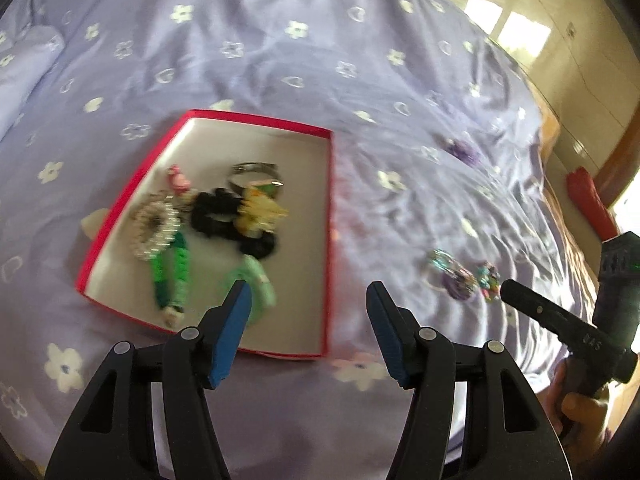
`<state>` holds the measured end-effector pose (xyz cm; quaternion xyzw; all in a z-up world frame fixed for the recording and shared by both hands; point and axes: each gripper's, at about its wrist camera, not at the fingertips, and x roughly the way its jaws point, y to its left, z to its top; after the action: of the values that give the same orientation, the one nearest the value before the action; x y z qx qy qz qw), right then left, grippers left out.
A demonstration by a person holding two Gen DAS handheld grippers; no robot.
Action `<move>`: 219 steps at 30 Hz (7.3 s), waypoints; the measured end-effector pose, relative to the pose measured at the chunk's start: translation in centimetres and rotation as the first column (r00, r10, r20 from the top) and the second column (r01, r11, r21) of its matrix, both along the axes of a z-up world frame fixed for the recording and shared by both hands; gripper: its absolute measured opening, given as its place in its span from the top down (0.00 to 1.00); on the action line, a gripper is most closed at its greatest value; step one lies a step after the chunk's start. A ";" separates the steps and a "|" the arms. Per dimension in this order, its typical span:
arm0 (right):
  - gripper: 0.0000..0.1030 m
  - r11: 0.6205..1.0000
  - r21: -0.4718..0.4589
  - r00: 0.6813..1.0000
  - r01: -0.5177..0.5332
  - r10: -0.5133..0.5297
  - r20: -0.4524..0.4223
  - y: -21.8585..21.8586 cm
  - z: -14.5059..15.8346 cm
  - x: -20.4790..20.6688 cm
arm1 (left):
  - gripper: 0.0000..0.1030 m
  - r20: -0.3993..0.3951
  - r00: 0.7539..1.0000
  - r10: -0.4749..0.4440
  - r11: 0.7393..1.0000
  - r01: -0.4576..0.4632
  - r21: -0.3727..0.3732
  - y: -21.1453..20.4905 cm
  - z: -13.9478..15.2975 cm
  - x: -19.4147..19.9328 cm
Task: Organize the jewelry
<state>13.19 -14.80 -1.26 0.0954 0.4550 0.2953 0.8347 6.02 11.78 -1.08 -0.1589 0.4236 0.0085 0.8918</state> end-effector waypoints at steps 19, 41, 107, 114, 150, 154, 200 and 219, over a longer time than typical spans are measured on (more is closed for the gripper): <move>0.47 0.982 -0.040 0.983 0.185 -0.185 -0.007 -9.8 -1.1 2.2 | 0.43 -0.042 0.983 -0.177 0.984 0.178 0.024 -8.5 -0.2 5.7; 0.68 0.973 -0.225 0.992 0.048 -0.072 -0.102 -7.0 -5.7 8.7 | 0.53 -0.190 0.936 -0.296 0.954 0.301 -0.004 -13.6 -6.2 13.9; 0.93 0.981 0.026 0.981 -0.192 0.191 0.046 9.1 2.0 -1.8 | 0.91 0.128 0.991 0.040 0.998 -0.033 -0.053 5.8 3.7 -3.8; 0.93 0.972 0.027 0.971 -0.235 0.234 0.046 11.9 2.0 -1.9 | 0.91 0.121 0.989 0.082 0.995 -0.075 -0.060 8.1 3.2 -4.2; 0.93 0.948 -0.082 0.950 -0.309 0.303 -0.075 19.7 -5.1 1.4 | 0.91 -0.072 0.982 0.177 0.981 -0.182 -0.070 14.0 -5.5 -1.3; 0.93 0.946 -0.112 0.952 -0.304 0.297 -0.075 20.0 -5.5 1.5 | 0.91 -0.087 0.978 0.190 0.981 -0.193 -0.031 14.0 -6.1 -1.0; 0.45 0.972 -0.001 0.972 -0.237 0.237 -0.001 17.3 -2.4 0.9 | 0.26 -0.086 0.964 0.250 0.968 -0.247 0.043 12.8 -4.5 -1.9; 0.34 0.977 0.096 0.981 -0.191 0.193 -0.007 14.5 -2.1 -2.4 | 0.12 -0.058 0.957 0.284 0.958 -0.285 -0.008 10.5 -3.3 -6.5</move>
<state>10.78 -0.28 -3.41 0.0929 0.4546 0.3948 0.7930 -0.51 22.23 -4.38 -0.2251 0.4213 0.1378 0.8677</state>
